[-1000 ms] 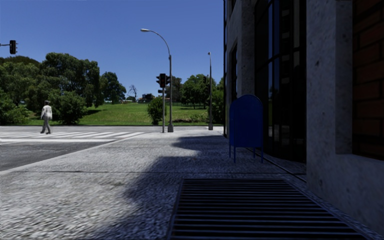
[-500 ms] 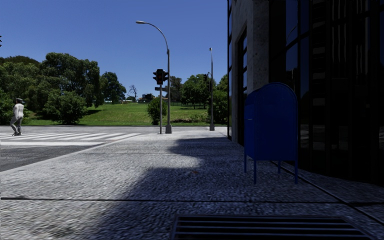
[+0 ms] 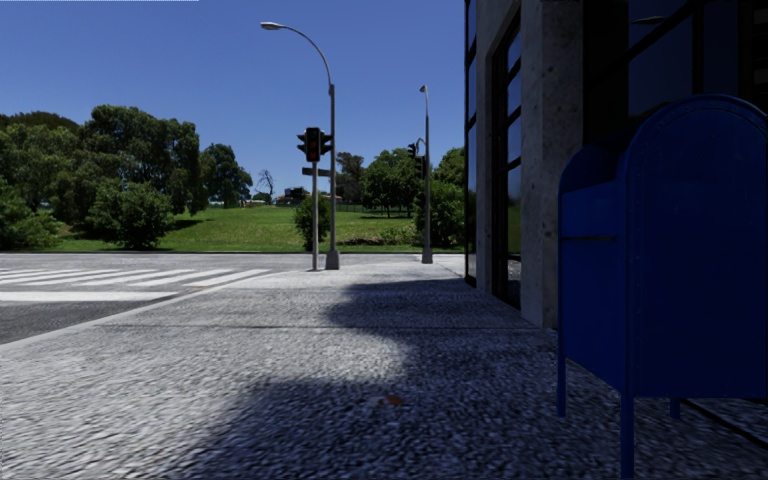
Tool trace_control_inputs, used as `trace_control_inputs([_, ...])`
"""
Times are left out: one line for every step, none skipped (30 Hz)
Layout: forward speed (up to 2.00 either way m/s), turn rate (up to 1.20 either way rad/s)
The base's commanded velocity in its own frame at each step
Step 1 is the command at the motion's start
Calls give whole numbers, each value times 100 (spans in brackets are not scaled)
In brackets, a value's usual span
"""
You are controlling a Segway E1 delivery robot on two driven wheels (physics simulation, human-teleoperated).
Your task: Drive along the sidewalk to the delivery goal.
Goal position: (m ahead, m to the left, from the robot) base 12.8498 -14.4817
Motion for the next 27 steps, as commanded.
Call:
trace_control_inputs([200,0])
trace_control_inputs([200,0])
trace_control_inputs([200,0])
trace_control_inputs([200,0])
trace_control_inputs([200,0])
trace_control_inputs([200,0])
trace_control_inputs([200,0])
trace_control_inputs([200,0])
trace_control_inputs([200,0])
trace_control_inputs([200,0])
trace_control_inputs([200,0])
trace_control_inputs([200,0])
trace_control_inputs([200,0])
trace_control_inputs([200,0])
trace_control_inputs([200,0])
trace_control_inputs([200,0])
trace_control_inputs([200,0])
trace_control_inputs([200,0])
trace_control_inputs([200,0])
trace_control_inputs([200,0])
trace_control_inputs([200,0])
trace_control_inputs([200,0])
trace_control_inputs([200,0])
trace_control_inputs([200,0])
trace_control_inputs([200,0])
trace_control_inputs([200,0])
trace_control_inputs([200,0])
